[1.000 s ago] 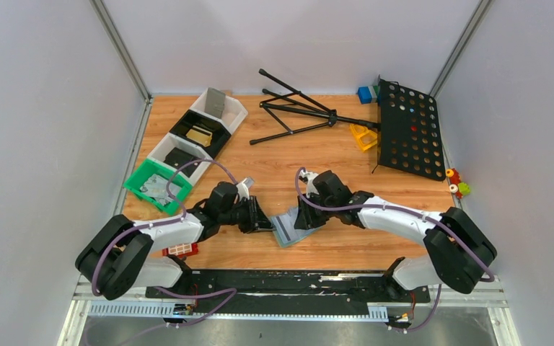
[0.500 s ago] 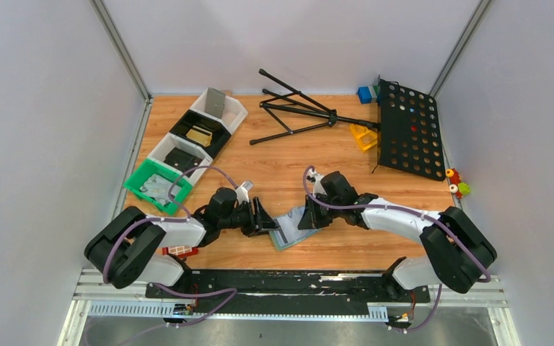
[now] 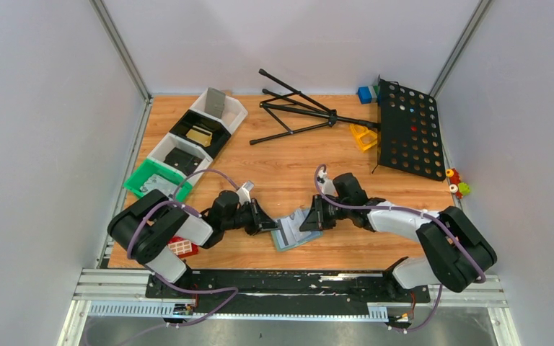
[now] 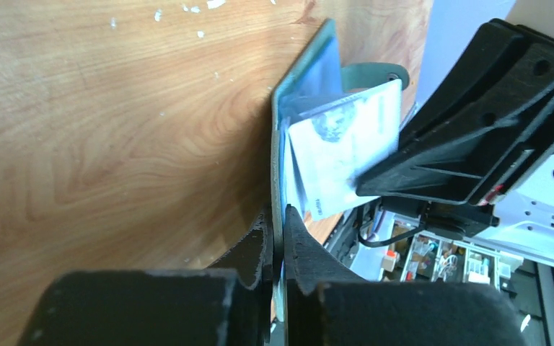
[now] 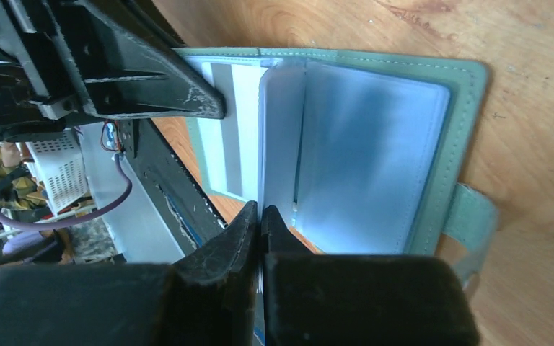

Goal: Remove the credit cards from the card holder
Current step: Remove the credit card from the card holder.

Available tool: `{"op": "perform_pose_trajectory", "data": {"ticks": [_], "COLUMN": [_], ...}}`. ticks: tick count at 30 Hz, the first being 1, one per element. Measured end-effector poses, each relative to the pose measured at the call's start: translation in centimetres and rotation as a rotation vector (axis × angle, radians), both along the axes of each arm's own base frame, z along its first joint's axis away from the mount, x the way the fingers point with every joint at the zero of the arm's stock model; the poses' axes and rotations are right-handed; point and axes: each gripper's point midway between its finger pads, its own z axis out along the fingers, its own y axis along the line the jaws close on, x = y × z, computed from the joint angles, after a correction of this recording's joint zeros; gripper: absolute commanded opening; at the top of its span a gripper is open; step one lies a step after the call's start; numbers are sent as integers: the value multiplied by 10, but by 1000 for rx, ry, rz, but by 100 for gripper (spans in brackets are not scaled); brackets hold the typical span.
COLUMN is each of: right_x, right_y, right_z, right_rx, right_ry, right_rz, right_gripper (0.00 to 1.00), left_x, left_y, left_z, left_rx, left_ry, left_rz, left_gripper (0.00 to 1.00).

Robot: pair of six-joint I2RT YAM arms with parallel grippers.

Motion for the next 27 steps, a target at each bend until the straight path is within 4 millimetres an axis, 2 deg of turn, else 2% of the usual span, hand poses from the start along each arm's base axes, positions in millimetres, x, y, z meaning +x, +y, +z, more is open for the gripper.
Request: {"op": "perform_pose_trajectory", "data": {"ticks": [3, 9, 11, 13, 17, 20, 27], "right_x": [2, 6, 7, 10, 17, 20, 30], "right_y": [-1, -22, -30, -38, -51, -61, -73], "right_z": [1, -8, -8, -6, 2, 7, 27], "right_rx": [8, -86, -126, -166, -220, -241, -159], "right_ry": [3, -16, -37, -67, -136, -171, -192], "right_rz": [-6, -49, -58, -70, -91, -112, -178], "right_gripper": [35, 53, 66, 78, 94, 100, 100], "left_x": [1, 0, -2, -2, 0, 1, -1], "left_y": [-1, -3, -2, -2, -5, -7, -9], "left_z": [-5, 0, 3, 9, 30, 46, 79], "left_rx": [-1, -17, -13, -8, -26, -53, -130], "left_ry": [13, 0, -4, -20, -77, -114, -159], "left_rz": [5, -12, -20, -31, -50, -63, -68], "left_gripper": [0, 0, 0, 0, 0, 0, 0]}}
